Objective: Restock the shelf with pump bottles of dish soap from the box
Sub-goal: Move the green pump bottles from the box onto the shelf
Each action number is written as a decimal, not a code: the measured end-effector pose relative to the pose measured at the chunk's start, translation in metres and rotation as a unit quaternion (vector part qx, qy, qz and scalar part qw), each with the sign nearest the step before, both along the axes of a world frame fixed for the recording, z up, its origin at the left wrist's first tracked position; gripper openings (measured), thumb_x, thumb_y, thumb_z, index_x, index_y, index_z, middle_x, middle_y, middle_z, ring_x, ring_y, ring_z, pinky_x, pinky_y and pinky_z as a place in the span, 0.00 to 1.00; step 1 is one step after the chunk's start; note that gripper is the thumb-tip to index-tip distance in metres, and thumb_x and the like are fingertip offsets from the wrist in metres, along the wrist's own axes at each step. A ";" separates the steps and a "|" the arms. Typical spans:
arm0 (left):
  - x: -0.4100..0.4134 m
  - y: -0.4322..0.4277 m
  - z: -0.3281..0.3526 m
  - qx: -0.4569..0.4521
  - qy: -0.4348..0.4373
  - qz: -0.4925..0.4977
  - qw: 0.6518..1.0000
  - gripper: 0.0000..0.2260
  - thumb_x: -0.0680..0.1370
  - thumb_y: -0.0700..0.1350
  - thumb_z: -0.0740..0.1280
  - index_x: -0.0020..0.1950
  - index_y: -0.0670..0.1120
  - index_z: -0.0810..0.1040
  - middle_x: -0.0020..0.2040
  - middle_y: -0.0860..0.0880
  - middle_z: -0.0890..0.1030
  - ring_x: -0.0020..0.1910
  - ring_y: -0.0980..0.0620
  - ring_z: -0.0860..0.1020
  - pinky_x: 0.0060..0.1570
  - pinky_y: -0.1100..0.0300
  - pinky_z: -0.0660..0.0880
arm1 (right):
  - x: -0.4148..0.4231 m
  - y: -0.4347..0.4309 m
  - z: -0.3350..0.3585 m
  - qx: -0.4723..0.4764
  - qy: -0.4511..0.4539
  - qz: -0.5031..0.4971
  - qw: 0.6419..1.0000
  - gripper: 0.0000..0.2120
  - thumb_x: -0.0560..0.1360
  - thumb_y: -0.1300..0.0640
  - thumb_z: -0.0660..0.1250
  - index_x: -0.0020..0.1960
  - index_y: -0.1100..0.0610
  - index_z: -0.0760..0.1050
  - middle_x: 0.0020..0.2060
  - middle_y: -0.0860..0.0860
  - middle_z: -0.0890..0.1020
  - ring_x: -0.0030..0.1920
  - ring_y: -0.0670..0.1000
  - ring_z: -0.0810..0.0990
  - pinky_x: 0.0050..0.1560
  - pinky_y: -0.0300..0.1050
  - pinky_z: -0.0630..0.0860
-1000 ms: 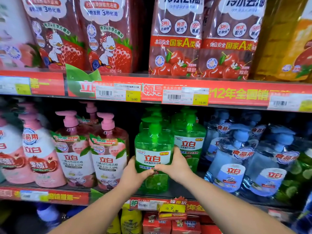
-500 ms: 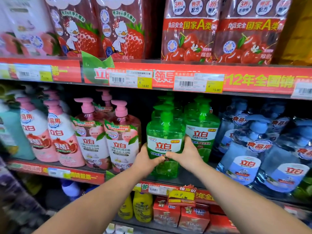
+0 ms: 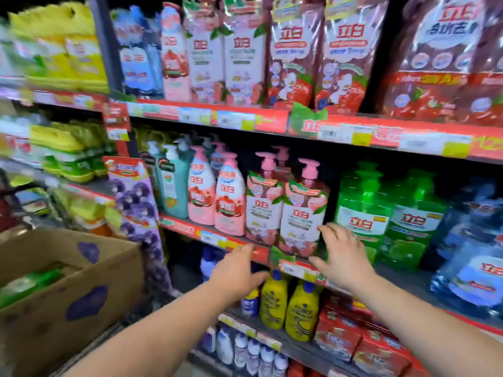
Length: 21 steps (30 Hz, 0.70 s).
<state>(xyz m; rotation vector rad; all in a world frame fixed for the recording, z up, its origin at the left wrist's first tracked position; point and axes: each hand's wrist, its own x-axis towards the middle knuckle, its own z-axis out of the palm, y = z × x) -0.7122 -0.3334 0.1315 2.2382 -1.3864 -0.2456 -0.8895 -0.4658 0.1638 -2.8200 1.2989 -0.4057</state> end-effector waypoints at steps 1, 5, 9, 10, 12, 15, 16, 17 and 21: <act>0.013 0.033 -0.002 0.012 -0.015 0.025 1.000 0.28 0.72 0.58 0.67 0.68 0.49 0.67 0.66 0.46 0.73 0.65 0.46 0.72 0.61 0.53 0.71 | 0.021 0.024 -0.004 0.015 0.015 0.023 1.000 0.36 0.73 0.39 0.64 0.75 0.51 0.56 0.74 0.51 0.60 0.74 0.54 0.57 0.70 0.55 0.62; 0.057 0.165 -0.014 0.070 -0.074 0.119 0.988 0.25 0.73 0.60 0.64 0.67 0.50 0.68 0.63 0.46 0.73 0.63 0.44 0.73 0.60 0.50 0.72 | 0.101 0.127 -0.023 0.041 0.055 0.145 0.987 0.35 0.73 0.38 0.63 0.74 0.50 0.57 0.73 0.50 0.61 0.74 0.53 0.58 0.71 0.55 0.60; 0.088 0.287 -0.027 0.124 -0.098 0.196 0.968 0.26 0.73 0.62 0.63 0.67 0.51 0.67 0.63 0.47 0.72 0.63 0.43 0.73 0.59 0.50 0.72 | 0.165 0.231 -0.041 0.068 0.075 0.259 0.961 0.33 0.73 0.38 0.63 0.73 0.49 0.59 0.72 0.49 0.64 0.72 0.54 0.61 0.69 0.57 0.63; 0.096 0.315 -0.029 0.131 -0.099 0.217 0.962 0.27 0.73 0.62 0.63 0.67 0.51 0.67 0.64 0.47 0.72 0.64 0.44 0.72 0.60 0.50 0.72 | 0.180 0.256 -0.044 0.072 0.085 0.283 0.953 0.33 0.73 0.38 0.63 0.73 0.49 0.59 0.72 0.49 0.63 0.72 0.54 0.61 0.69 0.57 0.63; 0.109 0.359 -0.031 0.144 -0.095 0.256 0.951 0.30 0.72 0.63 0.63 0.69 0.49 0.65 0.66 0.46 0.71 0.66 0.44 0.70 0.63 0.50 0.70 | 0.203 0.295 -0.048 0.072 0.095 0.322 0.939 0.33 0.72 0.39 0.63 0.73 0.49 0.59 0.72 0.49 0.63 0.72 0.54 0.61 0.69 0.58 0.62; 0.125 0.416 -0.033 0.139 -0.083 0.317 0.934 0.29 0.72 0.62 0.64 0.68 0.48 0.66 0.65 0.45 0.72 0.65 0.43 0.71 0.62 0.51 0.71 | 0.240 0.345 -0.048 0.063 0.106 0.371 0.920 0.32 0.73 0.39 0.63 0.72 0.49 0.59 0.71 0.50 0.64 0.72 0.54 0.60 0.69 0.59 0.60; 0.129 0.431 -0.035 0.138 -0.081 0.331 0.930 0.28 0.72 0.62 0.64 0.68 0.49 0.66 0.64 0.46 0.72 0.64 0.44 0.71 0.61 0.52 0.71 | 0.252 0.358 -0.047 0.067 0.110 0.382 0.915 0.32 0.73 0.39 0.63 0.72 0.48 0.59 0.71 0.50 0.64 0.72 0.55 0.60 0.69 0.60 0.60; 0.133 0.443 -0.036 0.136 -0.077 0.342 0.927 0.27 0.72 0.61 0.64 0.67 0.49 0.67 0.64 0.47 0.73 0.64 0.44 0.71 0.59 0.52 0.70 | 0.262 0.369 -0.046 0.072 0.112 0.391 0.911 0.31 0.73 0.39 0.64 0.72 0.48 0.60 0.71 0.50 0.64 0.72 0.55 0.61 0.69 0.61 0.59; 0.155 0.485 -0.044 0.150 -0.061 0.387 0.908 0.27 0.73 0.62 0.63 0.68 0.50 0.66 0.65 0.47 0.72 0.65 0.45 0.71 0.60 0.52 0.70 | 0.313 0.411 -0.051 0.066 0.124 0.433 0.890 0.33 0.73 0.40 0.64 0.73 0.49 0.58 0.72 0.50 0.64 0.73 0.55 0.60 0.69 0.61 0.59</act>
